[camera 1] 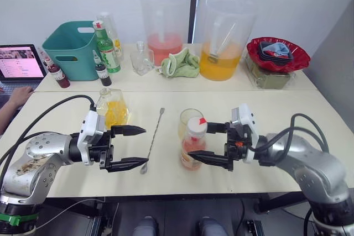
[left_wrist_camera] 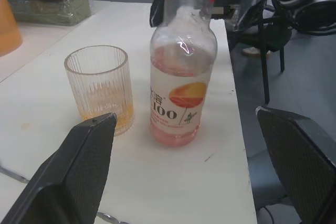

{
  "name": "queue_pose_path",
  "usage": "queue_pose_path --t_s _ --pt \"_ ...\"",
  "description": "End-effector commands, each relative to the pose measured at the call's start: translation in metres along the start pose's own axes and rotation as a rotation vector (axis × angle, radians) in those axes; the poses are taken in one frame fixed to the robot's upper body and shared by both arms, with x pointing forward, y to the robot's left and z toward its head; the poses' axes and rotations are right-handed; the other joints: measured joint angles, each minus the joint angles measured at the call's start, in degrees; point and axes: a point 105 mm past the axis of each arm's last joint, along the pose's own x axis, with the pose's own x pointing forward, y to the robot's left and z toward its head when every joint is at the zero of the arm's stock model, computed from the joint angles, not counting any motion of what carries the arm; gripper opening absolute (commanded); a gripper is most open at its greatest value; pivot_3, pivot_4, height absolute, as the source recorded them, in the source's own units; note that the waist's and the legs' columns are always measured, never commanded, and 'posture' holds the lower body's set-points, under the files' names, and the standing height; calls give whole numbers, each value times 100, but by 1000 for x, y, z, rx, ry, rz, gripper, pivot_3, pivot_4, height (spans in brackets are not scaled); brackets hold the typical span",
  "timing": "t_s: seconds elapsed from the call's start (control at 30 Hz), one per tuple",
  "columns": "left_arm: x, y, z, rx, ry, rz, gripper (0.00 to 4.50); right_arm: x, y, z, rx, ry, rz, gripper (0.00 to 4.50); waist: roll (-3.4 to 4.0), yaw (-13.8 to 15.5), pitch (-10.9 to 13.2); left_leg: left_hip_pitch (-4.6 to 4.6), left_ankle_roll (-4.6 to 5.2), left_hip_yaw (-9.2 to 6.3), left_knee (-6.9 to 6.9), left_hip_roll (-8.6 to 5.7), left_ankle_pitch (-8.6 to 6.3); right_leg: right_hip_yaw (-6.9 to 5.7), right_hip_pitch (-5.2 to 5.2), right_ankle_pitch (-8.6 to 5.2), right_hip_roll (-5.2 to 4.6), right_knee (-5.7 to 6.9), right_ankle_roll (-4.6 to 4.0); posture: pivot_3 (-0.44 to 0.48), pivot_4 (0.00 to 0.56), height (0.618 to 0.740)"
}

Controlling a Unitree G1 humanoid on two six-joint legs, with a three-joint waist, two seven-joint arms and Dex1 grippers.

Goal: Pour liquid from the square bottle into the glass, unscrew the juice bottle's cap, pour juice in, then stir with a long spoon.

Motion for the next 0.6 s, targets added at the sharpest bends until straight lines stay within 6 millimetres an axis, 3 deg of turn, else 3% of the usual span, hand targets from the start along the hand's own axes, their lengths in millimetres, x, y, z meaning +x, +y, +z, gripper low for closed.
queue_pose_path --t_s 0.03,0.23,0.53,0.6 --pt "-5 -1 12 42 8 -2 4500 2 -7 2 -40 -27 89 4472 0 -6 0 -1 0 -1 0 1 0 -1 -2 0 1 2 0 0 150 740" --pt "-9 -3 13 40 27 3 4500 -1 -16 3 -49 -36 155 4472 0 18 0 -4 3 0 -1 -4 -2 0 -3 0 -6 2 0 0 150 740" --pt "-7 -3 13 39 28 4 4500 -2 -13 15 -58 -105 144 1641 0 22 0 -4 3 -1 -1 -3 -2 -1 -3 0 -6 4 0 0 150 740" --pt "-6 -2 13 40 26 1 4500 -2 -9 17 -72 -109 118 1211 0 22 0 -5 3 -2 -1 -3 -2 -1 -6 1 -5 6 0 0 150 740"
